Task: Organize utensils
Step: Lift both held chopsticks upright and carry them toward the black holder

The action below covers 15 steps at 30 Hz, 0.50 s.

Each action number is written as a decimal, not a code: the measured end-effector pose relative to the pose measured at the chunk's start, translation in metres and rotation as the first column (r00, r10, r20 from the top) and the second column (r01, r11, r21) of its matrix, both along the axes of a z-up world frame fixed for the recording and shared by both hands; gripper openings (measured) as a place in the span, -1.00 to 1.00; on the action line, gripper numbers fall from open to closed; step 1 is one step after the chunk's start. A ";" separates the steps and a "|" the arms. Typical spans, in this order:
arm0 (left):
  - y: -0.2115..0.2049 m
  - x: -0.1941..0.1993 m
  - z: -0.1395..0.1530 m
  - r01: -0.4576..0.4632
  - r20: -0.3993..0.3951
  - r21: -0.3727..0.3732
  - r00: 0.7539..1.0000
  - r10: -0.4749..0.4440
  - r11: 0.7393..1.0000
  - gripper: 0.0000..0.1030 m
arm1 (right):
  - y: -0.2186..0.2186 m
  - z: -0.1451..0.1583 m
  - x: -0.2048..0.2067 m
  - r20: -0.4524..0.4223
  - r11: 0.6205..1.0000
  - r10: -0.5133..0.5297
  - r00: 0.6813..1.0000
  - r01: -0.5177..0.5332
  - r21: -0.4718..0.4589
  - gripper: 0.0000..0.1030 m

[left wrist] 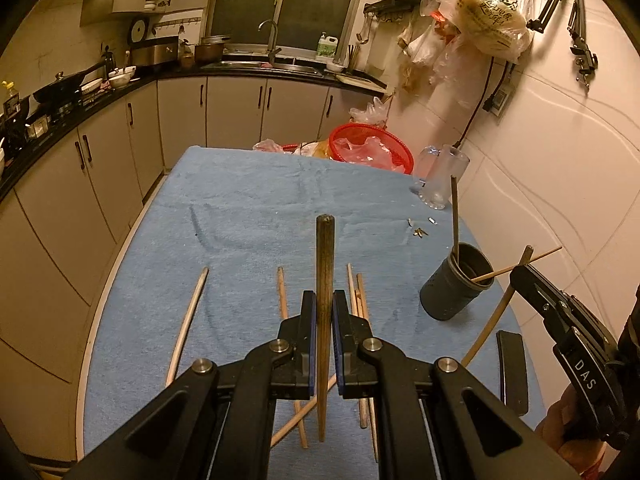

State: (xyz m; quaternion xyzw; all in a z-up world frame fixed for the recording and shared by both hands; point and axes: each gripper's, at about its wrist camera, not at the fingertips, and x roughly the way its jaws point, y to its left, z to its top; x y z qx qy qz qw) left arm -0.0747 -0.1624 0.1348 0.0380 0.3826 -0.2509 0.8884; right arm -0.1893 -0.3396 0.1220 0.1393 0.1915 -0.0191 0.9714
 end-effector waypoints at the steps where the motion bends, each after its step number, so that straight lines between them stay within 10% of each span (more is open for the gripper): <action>1: 0.000 0.000 0.000 0.000 0.000 0.000 1.000 0.000 1.000 -0.85 | 0.000 0.000 0.000 0.002 1.000 0.000 1.000 -0.001 0.001 -0.86; 15: -0.003 -0.002 0.004 0.008 0.006 -0.008 1.000 -0.008 1.000 -0.85 | -0.008 0.004 -0.004 0.024 1.000 -0.017 1.000 0.017 0.016 -0.86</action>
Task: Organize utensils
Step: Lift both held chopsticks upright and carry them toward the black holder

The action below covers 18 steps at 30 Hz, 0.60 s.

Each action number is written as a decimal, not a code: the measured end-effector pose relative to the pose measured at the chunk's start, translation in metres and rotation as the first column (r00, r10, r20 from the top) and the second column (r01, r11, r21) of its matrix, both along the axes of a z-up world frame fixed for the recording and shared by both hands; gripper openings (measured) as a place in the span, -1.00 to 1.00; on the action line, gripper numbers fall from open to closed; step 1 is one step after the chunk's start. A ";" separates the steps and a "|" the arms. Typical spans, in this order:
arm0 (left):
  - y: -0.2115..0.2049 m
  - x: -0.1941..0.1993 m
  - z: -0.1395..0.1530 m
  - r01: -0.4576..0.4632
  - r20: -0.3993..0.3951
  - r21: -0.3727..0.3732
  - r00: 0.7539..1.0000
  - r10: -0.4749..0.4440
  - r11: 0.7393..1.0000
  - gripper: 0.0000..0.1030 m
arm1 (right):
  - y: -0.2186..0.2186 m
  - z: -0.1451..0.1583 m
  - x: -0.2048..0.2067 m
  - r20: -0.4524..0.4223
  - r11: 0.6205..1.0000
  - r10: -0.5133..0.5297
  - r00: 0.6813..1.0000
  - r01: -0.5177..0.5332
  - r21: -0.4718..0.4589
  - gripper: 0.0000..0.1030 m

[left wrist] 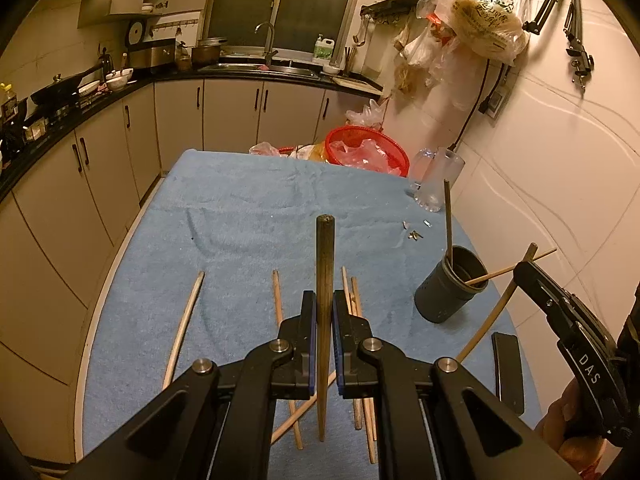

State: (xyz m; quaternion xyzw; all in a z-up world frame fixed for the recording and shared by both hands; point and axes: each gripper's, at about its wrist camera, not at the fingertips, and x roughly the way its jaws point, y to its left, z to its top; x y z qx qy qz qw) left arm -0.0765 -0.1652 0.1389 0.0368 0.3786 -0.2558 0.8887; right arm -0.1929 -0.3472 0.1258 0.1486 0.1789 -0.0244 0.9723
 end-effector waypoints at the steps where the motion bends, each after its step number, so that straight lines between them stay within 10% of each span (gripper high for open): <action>1: 0.000 0.000 0.000 0.002 -0.001 0.000 1.000 -0.002 1.000 -0.85 | -0.001 0.000 0.000 0.001 1.000 -0.002 1.000 0.002 0.002 -0.86; 18: 0.000 -0.006 0.010 0.021 0.022 0.001 1.000 -0.021 1.000 -0.85 | -0.006 0.005 -0.009 0.025 1.000 -0.012 1.000 0.012 0.014 -0.86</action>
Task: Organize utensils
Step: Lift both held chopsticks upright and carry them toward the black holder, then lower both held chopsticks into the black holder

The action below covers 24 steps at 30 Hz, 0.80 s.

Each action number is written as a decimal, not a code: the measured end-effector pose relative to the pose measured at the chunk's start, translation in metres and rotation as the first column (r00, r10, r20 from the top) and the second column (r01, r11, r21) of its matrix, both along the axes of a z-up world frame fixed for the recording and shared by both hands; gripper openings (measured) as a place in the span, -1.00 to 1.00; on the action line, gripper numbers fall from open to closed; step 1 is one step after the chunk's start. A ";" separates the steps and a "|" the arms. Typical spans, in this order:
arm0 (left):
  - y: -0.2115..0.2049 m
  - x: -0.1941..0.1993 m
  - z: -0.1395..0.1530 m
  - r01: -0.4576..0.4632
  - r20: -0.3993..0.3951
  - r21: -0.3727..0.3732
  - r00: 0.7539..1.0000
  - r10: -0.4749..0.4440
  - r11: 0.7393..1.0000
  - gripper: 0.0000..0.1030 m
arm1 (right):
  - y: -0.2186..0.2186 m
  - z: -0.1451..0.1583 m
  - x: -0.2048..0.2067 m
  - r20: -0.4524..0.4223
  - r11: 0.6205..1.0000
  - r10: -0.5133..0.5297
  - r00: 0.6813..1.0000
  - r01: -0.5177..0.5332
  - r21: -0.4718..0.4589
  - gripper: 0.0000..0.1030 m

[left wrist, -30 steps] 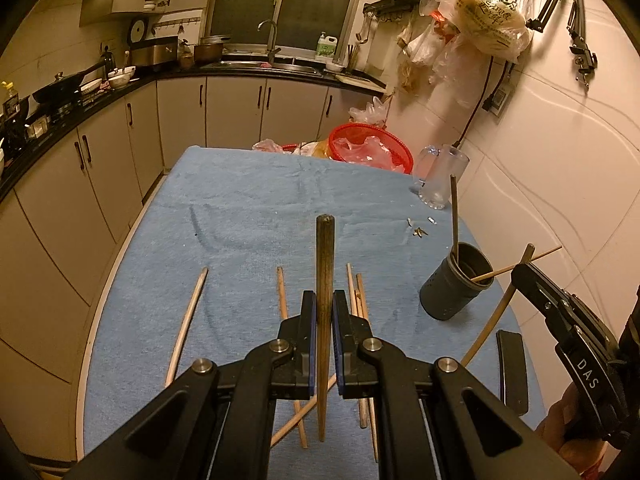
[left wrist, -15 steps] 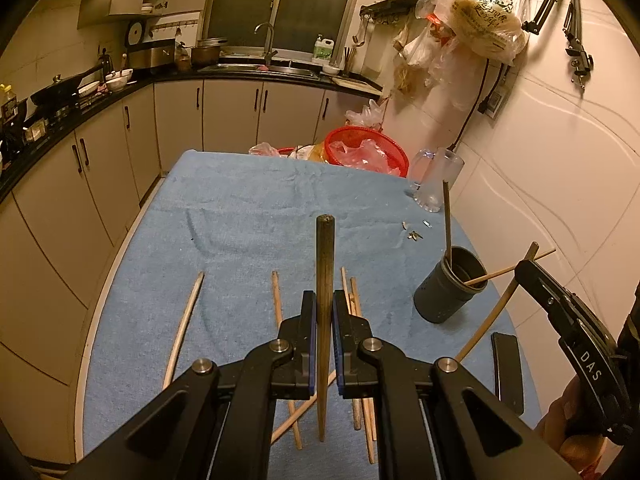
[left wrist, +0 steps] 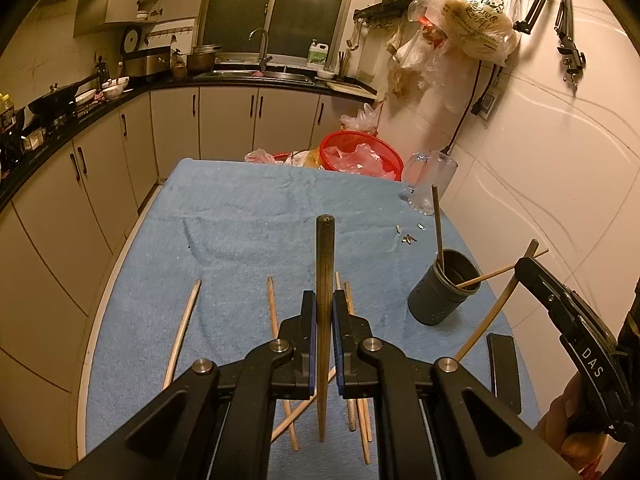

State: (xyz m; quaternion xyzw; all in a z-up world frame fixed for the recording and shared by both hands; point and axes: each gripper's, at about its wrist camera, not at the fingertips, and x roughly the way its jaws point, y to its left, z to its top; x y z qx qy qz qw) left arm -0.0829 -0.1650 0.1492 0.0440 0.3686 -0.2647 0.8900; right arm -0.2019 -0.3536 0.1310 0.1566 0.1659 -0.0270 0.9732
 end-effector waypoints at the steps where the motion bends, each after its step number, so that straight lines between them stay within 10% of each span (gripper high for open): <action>1: 0.000 0.000 0.001 0.002 0.000 -0.001 1.000 -0.002 1.000 -0.85 | -0.001 0.001 -0.001 0.003 1.000 -0.002 1.000 0.002 0.002 -0.86; 24: -0.042 -0.017 0.039 0.106 0.050 -0.007 0.993 -0.106 0.994 -0.85 | -0.043 0.046 -0.041 0.103 0.997 -0.077 0.992 0.075 0.025 -0.86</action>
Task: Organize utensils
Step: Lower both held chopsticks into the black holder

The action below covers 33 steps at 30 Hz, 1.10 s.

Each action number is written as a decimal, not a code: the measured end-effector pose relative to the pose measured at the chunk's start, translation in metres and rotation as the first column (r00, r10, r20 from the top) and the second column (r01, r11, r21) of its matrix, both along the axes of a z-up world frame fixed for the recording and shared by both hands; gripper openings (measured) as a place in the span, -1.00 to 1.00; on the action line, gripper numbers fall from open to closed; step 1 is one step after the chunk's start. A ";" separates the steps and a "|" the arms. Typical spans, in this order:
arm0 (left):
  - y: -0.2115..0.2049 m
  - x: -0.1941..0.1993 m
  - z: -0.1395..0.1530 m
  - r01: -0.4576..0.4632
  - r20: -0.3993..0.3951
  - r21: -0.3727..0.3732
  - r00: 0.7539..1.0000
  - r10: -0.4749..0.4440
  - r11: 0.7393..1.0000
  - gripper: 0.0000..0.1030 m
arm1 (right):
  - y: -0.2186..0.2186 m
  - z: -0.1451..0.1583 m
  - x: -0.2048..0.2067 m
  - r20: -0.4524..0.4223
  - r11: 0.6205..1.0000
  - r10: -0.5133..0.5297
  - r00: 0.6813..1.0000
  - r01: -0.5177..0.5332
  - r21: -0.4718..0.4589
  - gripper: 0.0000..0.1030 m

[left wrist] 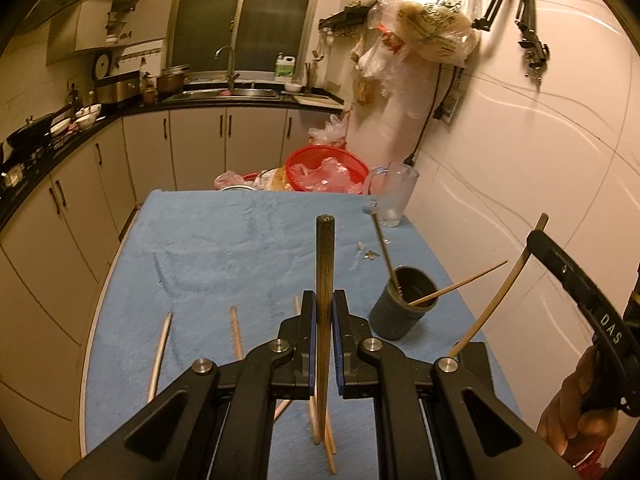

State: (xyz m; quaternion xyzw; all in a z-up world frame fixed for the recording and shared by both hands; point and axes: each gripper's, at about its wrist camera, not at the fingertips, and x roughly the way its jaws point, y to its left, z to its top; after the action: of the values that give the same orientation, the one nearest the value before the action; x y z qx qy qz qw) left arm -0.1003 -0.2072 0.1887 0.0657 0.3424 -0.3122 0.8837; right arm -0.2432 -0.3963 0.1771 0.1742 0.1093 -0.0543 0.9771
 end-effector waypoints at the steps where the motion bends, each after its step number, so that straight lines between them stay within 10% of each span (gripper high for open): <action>1: -0.003 0.000 0.002 0.003 0.003 -0.001 1.000 -0.003 1.000 -0.85 | -0.003 0.004 -0.002 0.008 1.000 -0.004 1.000 0.004 0.001 -0.86; 33: -0.143 0.043 0.055 0.072 0.055 -0.074 0.996 -0.068 0.995 -0.85 | -0.106 0.045 0.044 0.062 0.979 -0.204 0.977 0.204 0.008 -0.86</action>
State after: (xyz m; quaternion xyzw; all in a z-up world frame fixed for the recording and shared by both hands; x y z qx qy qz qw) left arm -0.0571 -0.3499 0.2436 0.0521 0.3044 -0.3540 0.8828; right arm -0.1989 -0.5026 0.2218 0.1866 0.0604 -0.1487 0.9692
